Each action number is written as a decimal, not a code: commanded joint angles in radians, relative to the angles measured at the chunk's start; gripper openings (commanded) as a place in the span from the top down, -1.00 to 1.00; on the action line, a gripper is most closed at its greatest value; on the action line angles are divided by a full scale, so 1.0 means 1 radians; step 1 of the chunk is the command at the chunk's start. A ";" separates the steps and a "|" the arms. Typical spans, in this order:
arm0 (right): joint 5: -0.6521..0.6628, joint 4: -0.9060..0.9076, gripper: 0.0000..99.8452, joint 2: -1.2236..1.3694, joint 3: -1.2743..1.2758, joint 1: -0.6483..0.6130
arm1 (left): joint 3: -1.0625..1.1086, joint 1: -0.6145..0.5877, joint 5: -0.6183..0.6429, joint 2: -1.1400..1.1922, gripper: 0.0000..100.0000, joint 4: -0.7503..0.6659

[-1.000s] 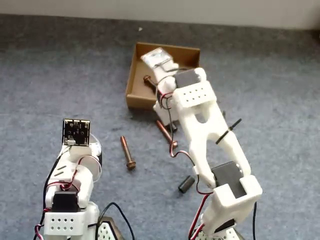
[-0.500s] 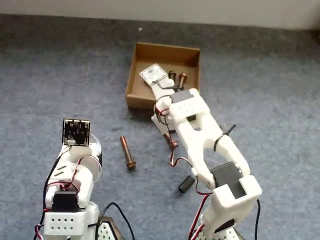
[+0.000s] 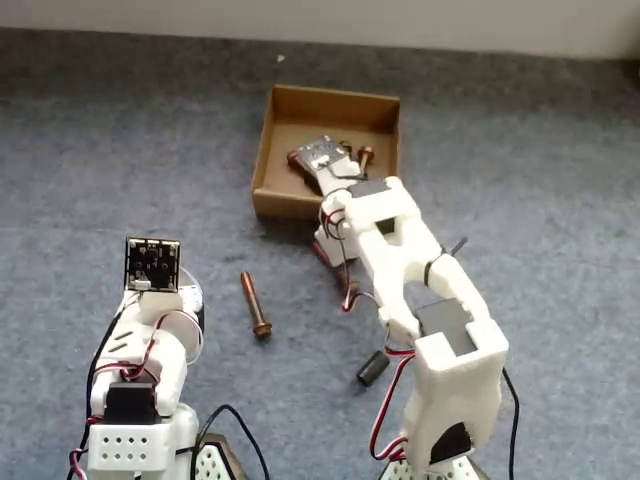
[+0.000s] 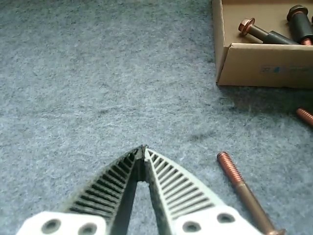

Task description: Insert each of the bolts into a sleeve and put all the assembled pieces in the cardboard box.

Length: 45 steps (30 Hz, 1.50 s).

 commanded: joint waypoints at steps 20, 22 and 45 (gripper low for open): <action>-0.064 0.372 0.99 -0.676 0.071 -0.019 | -0.004 -0.004 -0.009 -0.008 0.99 -0.017; -0.078 0.366 0.99 -0.756 0.151 -0.019 | -0.005 -0.004 -0.009 -0.008 0.99 -0.017; -0.334 -0.196 0.99 -1.001 0.796 0.222 | -0.381 0.010 -0.241 0.008 0.99 0.238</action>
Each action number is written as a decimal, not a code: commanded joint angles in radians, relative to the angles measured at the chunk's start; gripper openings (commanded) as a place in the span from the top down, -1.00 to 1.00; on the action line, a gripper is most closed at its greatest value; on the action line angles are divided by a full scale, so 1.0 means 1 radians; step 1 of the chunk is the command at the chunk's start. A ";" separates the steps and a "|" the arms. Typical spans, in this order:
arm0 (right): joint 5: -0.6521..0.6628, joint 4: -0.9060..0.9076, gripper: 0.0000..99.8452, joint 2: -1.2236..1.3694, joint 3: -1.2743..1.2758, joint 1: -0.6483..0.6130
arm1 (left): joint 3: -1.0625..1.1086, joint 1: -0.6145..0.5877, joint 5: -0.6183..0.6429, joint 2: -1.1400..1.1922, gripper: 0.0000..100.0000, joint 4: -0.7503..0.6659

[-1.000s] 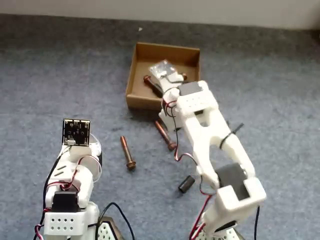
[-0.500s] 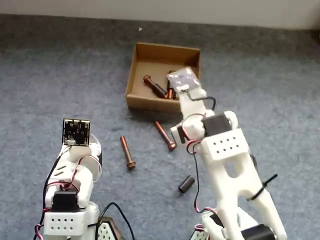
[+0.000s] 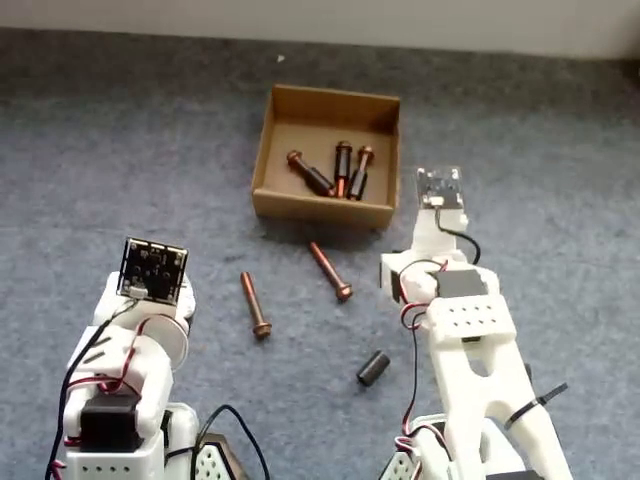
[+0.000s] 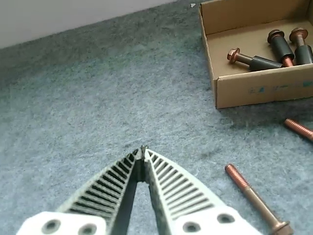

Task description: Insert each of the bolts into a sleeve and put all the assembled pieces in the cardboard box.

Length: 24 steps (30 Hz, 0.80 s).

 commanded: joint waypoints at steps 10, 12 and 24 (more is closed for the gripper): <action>-0.009 -0.036 0.99 -0.036 0.002 0.019 | -0.369 0.010 -0.192 0.535 0.98 0.063; -0.009 -0.038 0.99 -0.036 0.010 0.019 | -0.429 0.010 -0.282 0.656 0.98 0.064; -0.006 -0.056 0.99 -0.038 0.012 0.062 | -0.777 0.081 -0.778 1.165 0.71 0.290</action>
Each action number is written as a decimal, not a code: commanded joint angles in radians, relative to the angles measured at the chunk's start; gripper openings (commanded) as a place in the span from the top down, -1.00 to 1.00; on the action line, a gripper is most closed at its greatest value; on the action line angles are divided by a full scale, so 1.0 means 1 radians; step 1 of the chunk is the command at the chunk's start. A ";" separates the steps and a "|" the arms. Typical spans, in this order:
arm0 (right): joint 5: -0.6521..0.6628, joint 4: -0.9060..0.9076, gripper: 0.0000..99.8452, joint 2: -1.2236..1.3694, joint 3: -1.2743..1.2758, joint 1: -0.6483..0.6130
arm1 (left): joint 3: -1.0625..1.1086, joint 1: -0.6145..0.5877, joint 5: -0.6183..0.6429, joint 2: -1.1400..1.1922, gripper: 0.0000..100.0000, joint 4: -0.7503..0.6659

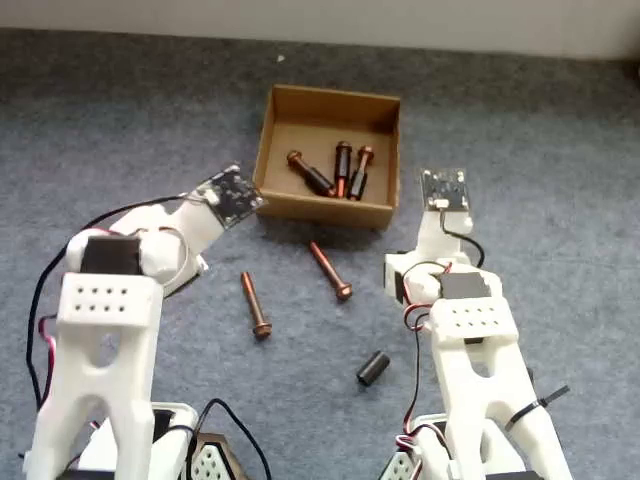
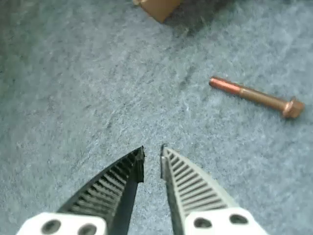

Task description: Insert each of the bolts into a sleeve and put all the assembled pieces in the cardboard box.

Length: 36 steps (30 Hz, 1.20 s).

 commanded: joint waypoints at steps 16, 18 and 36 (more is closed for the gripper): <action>0.040 -0.061 0.99 -0.038 -0.005 0.045 | -0.148 0.257 -0.591 0.469 0.70 0.101; 0.040 -0.062 0.99 -0.038 -0.005 0.045 | -0.148 0.274 -0.601 0.507 0.70 0.100; 0.041 -0.062 0.99 -0.038 -0.012 0.041 | -0.147 0.331 -0.585 0.704 0.70 -0.161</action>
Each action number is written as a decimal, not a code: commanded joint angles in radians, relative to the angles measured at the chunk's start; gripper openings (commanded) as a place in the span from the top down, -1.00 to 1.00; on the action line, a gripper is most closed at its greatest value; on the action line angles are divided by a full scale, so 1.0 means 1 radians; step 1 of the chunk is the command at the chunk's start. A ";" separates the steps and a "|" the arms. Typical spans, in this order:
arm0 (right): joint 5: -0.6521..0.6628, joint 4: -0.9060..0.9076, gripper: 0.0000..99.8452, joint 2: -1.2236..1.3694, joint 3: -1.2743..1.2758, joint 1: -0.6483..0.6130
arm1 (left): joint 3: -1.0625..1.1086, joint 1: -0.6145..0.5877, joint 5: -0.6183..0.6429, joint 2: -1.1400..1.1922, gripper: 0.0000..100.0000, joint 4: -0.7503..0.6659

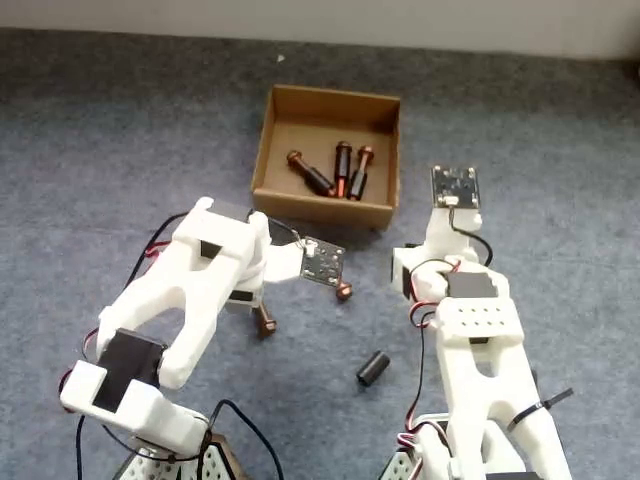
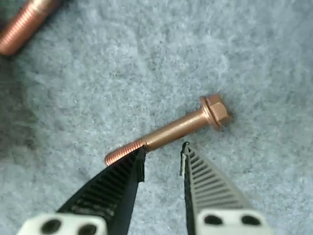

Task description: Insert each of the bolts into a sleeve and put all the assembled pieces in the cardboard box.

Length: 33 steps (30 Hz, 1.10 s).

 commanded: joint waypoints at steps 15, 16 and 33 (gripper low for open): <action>0.057 -0.019 0.99 -0.038 -0.007 0.005 | -0.022 0.220 -0.041 0.008 0.70 -0.017; 0.057 -0.019 0.99 -0.038 -0.007 0.005 | -0.021 0.220 -0.041 0.008 0.70 -0.017; 0.061 -0.019 0.99 -0.038 -0.005 0.005 | -0.101 0.226 0.069 0.139 0.74 -0.015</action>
